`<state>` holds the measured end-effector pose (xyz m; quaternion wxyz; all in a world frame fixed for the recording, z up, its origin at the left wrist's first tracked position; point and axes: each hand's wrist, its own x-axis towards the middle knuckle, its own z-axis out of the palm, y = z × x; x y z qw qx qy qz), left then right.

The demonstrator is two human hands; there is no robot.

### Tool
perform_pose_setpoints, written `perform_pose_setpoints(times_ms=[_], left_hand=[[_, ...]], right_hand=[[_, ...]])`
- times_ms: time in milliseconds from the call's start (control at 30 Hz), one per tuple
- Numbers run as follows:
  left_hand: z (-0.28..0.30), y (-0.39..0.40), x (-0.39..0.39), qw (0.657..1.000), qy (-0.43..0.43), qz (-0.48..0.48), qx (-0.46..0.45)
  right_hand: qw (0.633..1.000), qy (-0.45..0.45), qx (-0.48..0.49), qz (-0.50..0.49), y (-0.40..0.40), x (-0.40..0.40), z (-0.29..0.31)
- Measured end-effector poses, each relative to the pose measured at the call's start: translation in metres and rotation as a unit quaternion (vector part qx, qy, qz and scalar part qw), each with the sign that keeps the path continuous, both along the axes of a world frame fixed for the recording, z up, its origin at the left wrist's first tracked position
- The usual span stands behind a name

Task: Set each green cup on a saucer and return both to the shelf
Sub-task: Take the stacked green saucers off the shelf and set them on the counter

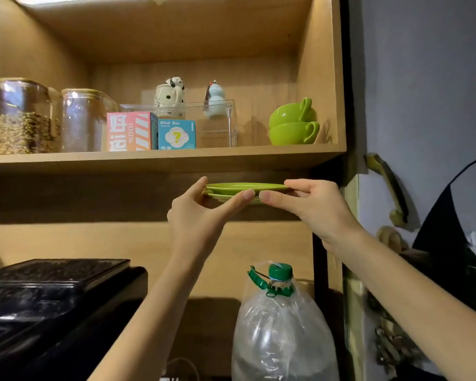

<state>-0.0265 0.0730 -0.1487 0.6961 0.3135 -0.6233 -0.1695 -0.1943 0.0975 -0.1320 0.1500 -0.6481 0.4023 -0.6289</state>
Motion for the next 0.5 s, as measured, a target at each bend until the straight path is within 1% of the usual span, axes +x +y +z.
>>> perform_pose_setpoints(times_ms=[100,233,300,400,500], left_hand=[[-0.035,0.018,0.0,0.999,0.022,-0.026,0.013],[-0.092,0.028,0.004,0.996,0.053,-0.056,0.053],[-0.125,0.028,0.008,0.992,0.071,-0.055,0.091],[-0.175,0.031,0.014,0.987,0.07,-0.058,0.136],[-0.219,0.039,0.017,0.985,0.049,-0.043,0.16]], right_hand=[[1.0,0.015,0.01,-0.009,0.015,0.008,-0.033],[0.997,0.02,0.04,0.063,0.027,0.012,-0.087],[0.996,0.011,0.054,0.065,0.027,0.012,-0.119],[0.995,-0.005,0.077,0.057,0.03,0.015,-0.164],[0.992,-0.012,0.112,0.059,0.034,0.017,-0.209]])
